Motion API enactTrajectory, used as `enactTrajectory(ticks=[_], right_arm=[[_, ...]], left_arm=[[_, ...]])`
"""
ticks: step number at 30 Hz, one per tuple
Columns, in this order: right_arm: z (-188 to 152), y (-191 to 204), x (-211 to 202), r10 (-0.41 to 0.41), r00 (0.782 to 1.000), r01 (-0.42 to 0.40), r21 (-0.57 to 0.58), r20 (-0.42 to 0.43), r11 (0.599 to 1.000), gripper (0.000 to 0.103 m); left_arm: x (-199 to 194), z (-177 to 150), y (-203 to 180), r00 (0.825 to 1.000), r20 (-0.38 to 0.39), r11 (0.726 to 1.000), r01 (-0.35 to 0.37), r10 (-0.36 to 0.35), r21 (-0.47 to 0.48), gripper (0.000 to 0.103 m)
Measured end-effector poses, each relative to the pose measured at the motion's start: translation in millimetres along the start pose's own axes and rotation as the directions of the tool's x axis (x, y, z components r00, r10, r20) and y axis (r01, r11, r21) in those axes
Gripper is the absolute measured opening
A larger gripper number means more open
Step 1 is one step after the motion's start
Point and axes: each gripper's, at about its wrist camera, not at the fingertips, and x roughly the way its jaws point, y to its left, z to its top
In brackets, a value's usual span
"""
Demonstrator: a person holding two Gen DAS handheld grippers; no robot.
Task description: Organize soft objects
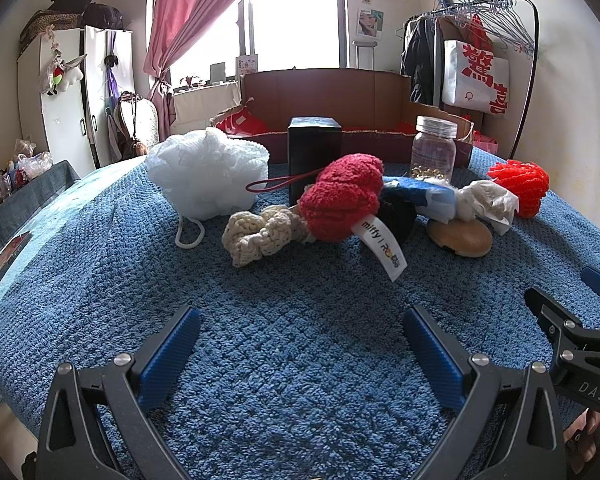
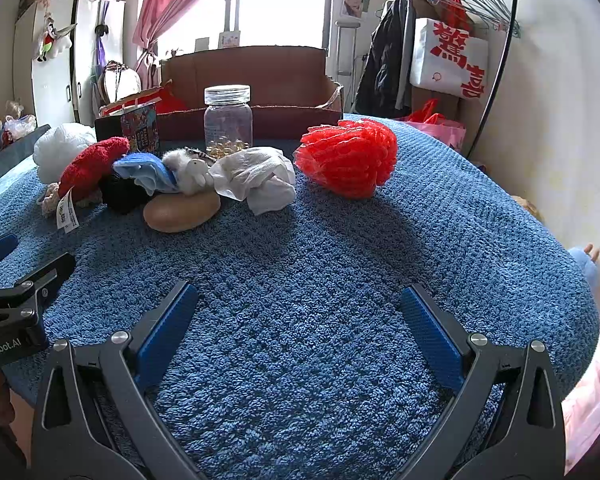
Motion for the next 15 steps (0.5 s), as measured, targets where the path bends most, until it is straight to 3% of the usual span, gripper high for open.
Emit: enactTrajectory(ticks=[15], right_arm=[[-1.1, 1.9, 0.2, -0.001, 1.0, 0.001, 0.0, 0.0, 1.0, 0.103]], left_arm=[[0.0, 0.0, 0.1, 1.0, -0.001, 1.0, 0.001, -0.001, 0.0, 0.103]])
